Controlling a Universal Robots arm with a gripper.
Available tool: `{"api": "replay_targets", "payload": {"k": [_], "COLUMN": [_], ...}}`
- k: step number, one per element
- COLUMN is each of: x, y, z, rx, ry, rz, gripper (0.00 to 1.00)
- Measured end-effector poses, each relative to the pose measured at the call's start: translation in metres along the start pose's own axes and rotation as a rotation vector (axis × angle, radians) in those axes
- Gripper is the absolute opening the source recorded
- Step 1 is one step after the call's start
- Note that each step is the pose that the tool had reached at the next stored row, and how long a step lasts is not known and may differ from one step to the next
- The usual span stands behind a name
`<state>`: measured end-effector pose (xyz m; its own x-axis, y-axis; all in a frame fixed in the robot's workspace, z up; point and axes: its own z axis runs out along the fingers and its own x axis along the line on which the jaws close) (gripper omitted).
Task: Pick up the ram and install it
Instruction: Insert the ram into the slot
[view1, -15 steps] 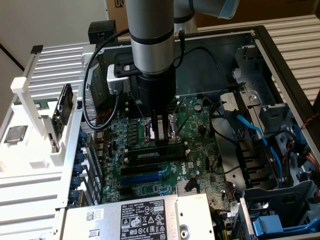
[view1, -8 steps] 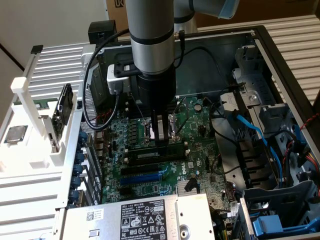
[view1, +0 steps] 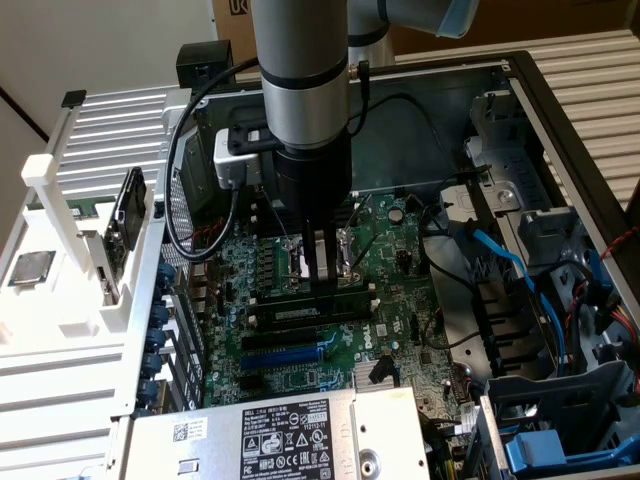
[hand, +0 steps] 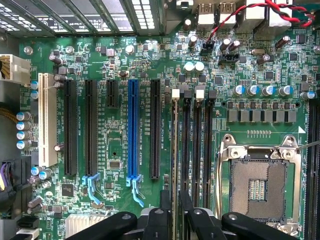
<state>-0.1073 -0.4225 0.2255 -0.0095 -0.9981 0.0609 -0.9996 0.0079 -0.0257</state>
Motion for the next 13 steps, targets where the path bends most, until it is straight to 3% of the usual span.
{"api": "replay_targets", "payload": {"k": [5,13], "x": [0.0,0.0006], "y": [0.0,0.001], "z": [-0.0001,-0.0097], "rx": [0.0001,0.0], "ry": [-0.0002,-0.0001], "rz": [0.0,0.0], "gripper": [0.22,0.22]}}
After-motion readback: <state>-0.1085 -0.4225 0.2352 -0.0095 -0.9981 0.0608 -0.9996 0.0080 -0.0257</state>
